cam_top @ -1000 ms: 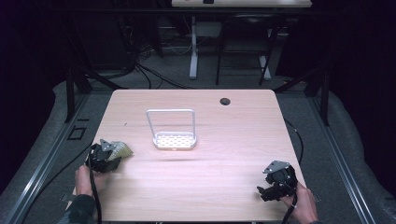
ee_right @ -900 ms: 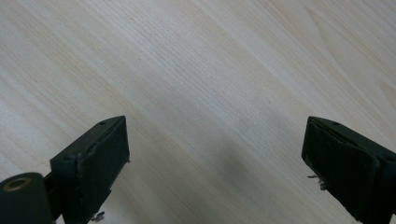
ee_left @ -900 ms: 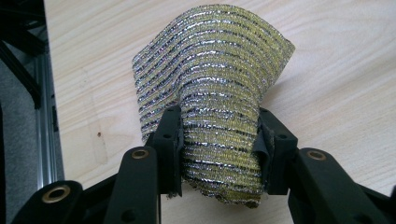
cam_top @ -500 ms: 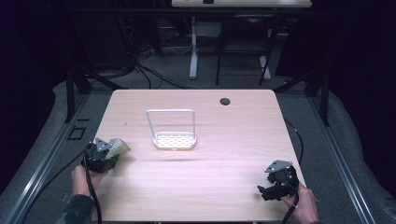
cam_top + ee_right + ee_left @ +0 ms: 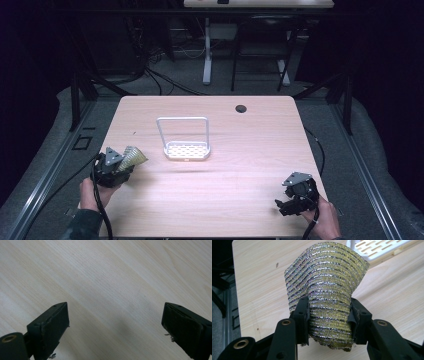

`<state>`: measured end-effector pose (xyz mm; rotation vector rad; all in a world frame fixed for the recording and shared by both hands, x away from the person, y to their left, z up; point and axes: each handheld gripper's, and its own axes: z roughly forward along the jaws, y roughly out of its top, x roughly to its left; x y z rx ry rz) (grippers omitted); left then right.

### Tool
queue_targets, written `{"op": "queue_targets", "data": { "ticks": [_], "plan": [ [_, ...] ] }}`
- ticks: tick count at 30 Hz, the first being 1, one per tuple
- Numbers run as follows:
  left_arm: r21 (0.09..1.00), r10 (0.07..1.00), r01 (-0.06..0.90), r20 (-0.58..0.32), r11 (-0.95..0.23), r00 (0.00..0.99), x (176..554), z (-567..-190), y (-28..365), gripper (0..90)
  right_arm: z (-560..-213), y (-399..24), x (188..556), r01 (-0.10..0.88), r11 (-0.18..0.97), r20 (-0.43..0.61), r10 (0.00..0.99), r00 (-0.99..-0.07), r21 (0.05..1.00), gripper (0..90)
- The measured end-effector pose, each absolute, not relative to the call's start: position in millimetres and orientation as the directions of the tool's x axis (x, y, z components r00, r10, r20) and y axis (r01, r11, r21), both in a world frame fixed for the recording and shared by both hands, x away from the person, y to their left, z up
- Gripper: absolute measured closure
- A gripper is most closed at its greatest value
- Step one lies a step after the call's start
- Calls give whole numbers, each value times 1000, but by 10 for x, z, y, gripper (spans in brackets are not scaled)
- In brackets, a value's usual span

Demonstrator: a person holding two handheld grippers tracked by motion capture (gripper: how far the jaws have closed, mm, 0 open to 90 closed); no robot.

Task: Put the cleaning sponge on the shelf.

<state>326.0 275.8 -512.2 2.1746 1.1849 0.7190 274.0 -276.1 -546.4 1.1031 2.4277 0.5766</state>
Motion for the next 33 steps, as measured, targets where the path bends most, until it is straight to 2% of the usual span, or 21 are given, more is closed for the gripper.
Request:
{"op": "queue_targets", "data": {
  "ticks": [6,21,33],
  "plan": [
    [693,861,564,169,-450,480,3259,-5114,2696,577,-5481,-2785,2763,618,595,-180,779,-600,515,70],
    [701,818,511,183,-497,546,3145,-5031,2436,577,-5457,-2777,2734,611,598,-188,777,-600,519,78],
    [691,742,435,221,-577,632,3104,-5054,2073,571,-5460,-2763,2725,613,598,-185,777,-602,515,85]
  ]
}}
